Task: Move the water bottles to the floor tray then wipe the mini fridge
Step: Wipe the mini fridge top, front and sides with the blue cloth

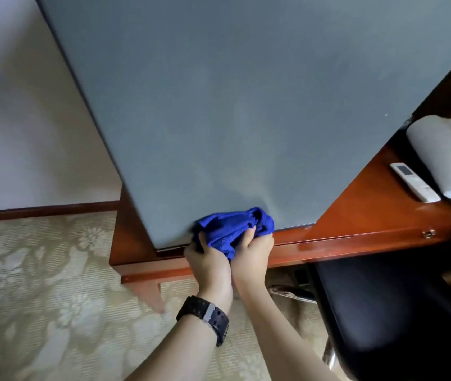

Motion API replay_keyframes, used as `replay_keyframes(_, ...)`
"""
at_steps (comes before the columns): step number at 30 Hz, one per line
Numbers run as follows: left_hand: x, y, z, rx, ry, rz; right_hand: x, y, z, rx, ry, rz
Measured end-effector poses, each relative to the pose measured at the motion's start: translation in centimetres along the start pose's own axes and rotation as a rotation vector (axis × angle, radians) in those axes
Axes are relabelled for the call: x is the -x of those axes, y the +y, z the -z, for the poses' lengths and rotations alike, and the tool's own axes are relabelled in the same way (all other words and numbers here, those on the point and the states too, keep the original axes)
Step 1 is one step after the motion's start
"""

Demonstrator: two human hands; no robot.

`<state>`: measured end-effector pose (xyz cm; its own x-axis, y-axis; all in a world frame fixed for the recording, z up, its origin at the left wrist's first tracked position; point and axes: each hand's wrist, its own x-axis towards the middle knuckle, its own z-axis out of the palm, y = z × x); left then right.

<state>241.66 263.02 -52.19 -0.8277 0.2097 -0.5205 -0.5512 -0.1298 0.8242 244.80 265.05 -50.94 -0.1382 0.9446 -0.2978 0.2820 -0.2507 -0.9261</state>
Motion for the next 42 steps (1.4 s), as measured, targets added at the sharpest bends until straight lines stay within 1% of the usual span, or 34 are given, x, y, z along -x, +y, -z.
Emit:
replay_keyframes(2, 1.2, 0.0, -0.6, -0.026, 0.009, 0.091, -0.7, -0.1, 1.5, 0.010, 0.007, -0.041)
replay_keyframes(3, 1.9, 0.7, -1.3, -0.002, 0.004, 0.107, -1.2, -0.7, 2.2, -0.009, 0.008, -0.038)
replay_keyframes(4, 3.1, 2.1, -2.2, 0.024, -0.011, 0.091, -1.6, -1.8, 3.1, -0.032, 0.012, -0.020)
replay_keyframes(5, 4.2, 3.3, -3.3, 0.040, -0.063, 0.049, -1.6, -3.6, 4.0, -0.037, 0.031, 0.011)
replay_keyframes(7, 7.4, 6.5, -5.8, 0.063, -0.163, -0.051, -1.7, -7.9, 6.2, 0.003, 0.158, 0.094)
replay_keyframes(10, 12.1, 12.2, -10.0, 0.144, -0.226, -0.110, -1.0, -16.4, 10.2, -0.014, 0.276, 0.256)
replay_keyframes(13, 16.1, 17.6, -13.7, 0.149, -0.245, -0.212, 0.5, -24.8, 13.8, -0.019, 0.348, 0.379)
replay_keyframes(15, 18.5, 20.9, -15.2, 0.148, -0.271, -0.253, 1.1, -29.1, 15.2, 0.007, 0.374, 0.479)
replay_keyframes(16, 19.4, 22.1, -15.7, 0.143, -0.271, -0.253, 1.4, -30.7, 15.6, 0.040, 0.377, 0.511)
replay_keyframes(18, 20.6, 23.6, -16.4, 0.111, -0.216, -0.213, 1.4, -32.5, 15.9, 0.102, 0.364, 0.532)
replay_keyframes(20, 20.6, 23.0, -16.6, 0.104, -0.164, -0.210, 0.9, -32.0, 15.6, 0.120, 0.371, 0.544)
replay_keyframes(21, 20.2, 22.1, -16.6, 0.097, -0.145, -0.236, 0.4, -30.9, 15.5, 0.108, 0.386, 0.558)
replay_keyframes(22, 19.5, 20.7, -16.5, 0.085, -0.120, -0.265, -0.2, -29.4, 15.2, 0.087, 0.395, 0.558)
replay_keyframes(24, 17.4, 16.8, -16.2, 0.047, -0.099, -0.266, -1.9, -25.0, 14.7, 0.044, 0.387, 0.490)
replay_keyframes(29, 9.9, 2.6, -13.6, -0.089, -0.078, -0.124, -7.2, -8.7, 12.1, -0.066, 0.308, 0.216)
replay_keyframes(31, 7.3, -2.2, -12.3, -0.082, -0.040, -0.017, -8.8, -2.8, 10.8, -0.064, 0.230, 0.095)
replay_keyframes(33, 5.7, -5.2, -11.4, -0.051, 0.020, 0.118, -9.7, 1.3, 10.0, -0.035, 0.174, 0.041)
replay_keyframes(35, 5.2, -6.2, -11.0, -0.028, 0.044, 0.173, -10.3, 2.7, 9.8, -0.035, 0.163, 0.037)
replay_keyframes(38, 5.7, -5.1, -11.6, 0.028, -0.021, 0.194, -10.7, 1.9, 10.3, -0.061, 0.156, -0.006)
replay_keyframes(40, 7.2, -2.7, -12.4, 0.051, -0.085, 0.197, -10.1, -0.8, 11.4, -0.070, 0.170, -0.003)
replay_keyframes(42, 9.6, 0.5, -14.0, 0.070, -0.151, 0.169, -9.2, -5.2, 13.1, -0.056, 0.226, 0.068)
